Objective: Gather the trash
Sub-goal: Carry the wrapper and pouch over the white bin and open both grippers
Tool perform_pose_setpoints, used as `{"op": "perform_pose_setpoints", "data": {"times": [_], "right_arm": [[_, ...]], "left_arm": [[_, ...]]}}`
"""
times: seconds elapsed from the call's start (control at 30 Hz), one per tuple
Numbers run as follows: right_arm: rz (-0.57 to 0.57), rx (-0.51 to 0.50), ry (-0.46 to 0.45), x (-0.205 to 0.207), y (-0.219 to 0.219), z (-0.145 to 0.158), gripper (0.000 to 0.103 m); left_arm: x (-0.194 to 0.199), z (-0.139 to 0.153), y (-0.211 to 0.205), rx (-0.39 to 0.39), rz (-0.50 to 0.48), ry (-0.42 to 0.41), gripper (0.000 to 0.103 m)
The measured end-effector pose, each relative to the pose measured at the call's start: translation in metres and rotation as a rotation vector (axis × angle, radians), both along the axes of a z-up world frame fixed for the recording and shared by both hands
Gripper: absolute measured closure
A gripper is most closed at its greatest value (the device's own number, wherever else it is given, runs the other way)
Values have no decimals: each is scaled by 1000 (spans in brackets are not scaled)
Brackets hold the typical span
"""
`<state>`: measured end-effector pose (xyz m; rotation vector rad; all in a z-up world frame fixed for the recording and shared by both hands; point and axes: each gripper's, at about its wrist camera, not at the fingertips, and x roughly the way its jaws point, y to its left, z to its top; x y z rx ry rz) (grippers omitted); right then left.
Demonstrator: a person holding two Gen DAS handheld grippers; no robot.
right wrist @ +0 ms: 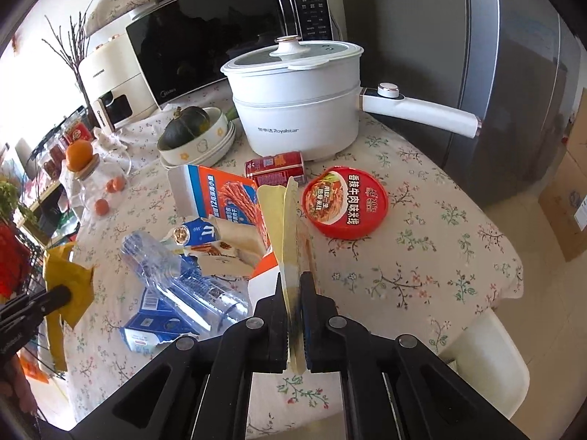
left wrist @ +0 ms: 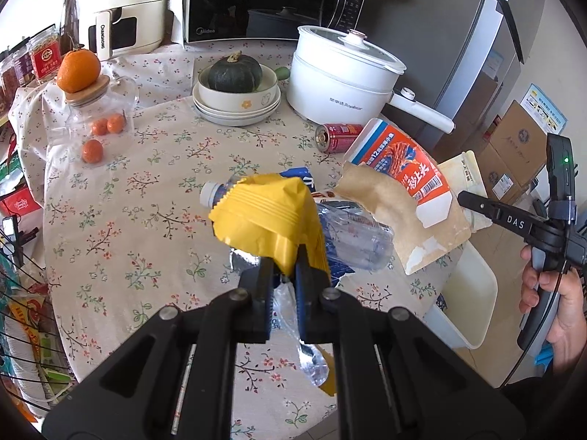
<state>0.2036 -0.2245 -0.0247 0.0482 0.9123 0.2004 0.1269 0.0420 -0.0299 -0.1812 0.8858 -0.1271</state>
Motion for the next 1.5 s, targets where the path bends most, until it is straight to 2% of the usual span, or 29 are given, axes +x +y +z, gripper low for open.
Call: {"op": "perform_pose_setpoints", "data": {"times": [0.13,0.43,0.83,1.1,1.5], "right_arm": [[-18,15,-25,-1,-5,8,98],[-37,-39,-137,-21,-11,39,100],[-175,-65,-215,-66,-101,65,100],[-251,-95,-148,-95,-167,45,100],[-340,-7,62,-112,-244,-23,100]], "left_arm": [[0,-1,0,1,-1,3,92],[-6,6,-17,-3,-40,-27,92],[-6,8,-79,-5,-149,-52,92],[-9,3,-134,1,-247,-52,92],[-26,-24,-213,21,-396,-13,92]]}}
